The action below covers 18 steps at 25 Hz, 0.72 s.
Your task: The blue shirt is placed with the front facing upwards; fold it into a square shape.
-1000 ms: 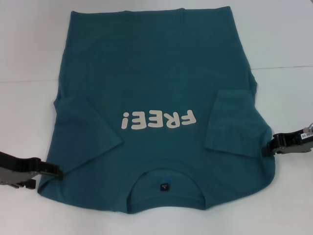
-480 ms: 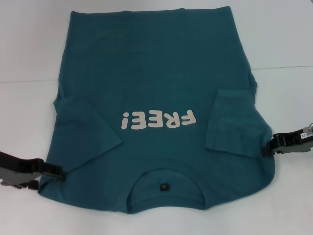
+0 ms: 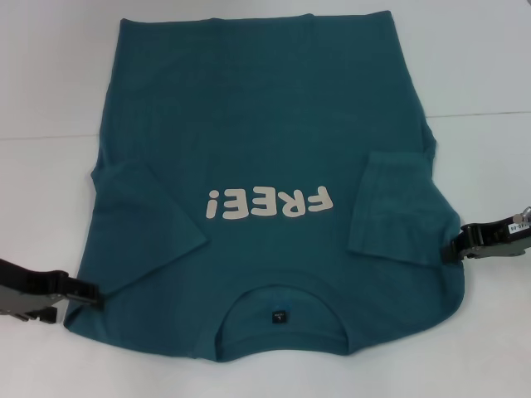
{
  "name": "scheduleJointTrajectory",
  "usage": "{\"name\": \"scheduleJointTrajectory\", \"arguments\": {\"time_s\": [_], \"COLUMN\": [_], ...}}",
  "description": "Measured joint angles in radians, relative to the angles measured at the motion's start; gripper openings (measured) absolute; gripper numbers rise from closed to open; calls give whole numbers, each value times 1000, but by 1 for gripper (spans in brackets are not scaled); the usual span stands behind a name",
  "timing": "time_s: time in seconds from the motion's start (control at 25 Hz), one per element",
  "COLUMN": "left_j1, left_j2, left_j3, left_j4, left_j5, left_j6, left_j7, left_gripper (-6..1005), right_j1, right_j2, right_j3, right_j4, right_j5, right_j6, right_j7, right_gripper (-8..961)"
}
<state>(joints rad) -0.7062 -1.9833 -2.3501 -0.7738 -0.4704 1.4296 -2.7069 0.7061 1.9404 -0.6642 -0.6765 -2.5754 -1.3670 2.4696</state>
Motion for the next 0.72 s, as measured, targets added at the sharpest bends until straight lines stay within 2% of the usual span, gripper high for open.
{"name": "scheduleJointTrajectory", "arguments": {"time_s": [0.72], "left_j1": [-12], "left_j2": [-11], "left_j3": [0], "left_j4": [-4], "left_j5": [10], "left_j6": [7], "left_j7": [-2], "left_gripper": [870], "right_j1": [-1], "right_j2": [0], "right_j3": [-3], "right_j4": [0], "right_j5": [0], "right_j6": [0], "right_j7": [0], "right_gripper": [41]}}
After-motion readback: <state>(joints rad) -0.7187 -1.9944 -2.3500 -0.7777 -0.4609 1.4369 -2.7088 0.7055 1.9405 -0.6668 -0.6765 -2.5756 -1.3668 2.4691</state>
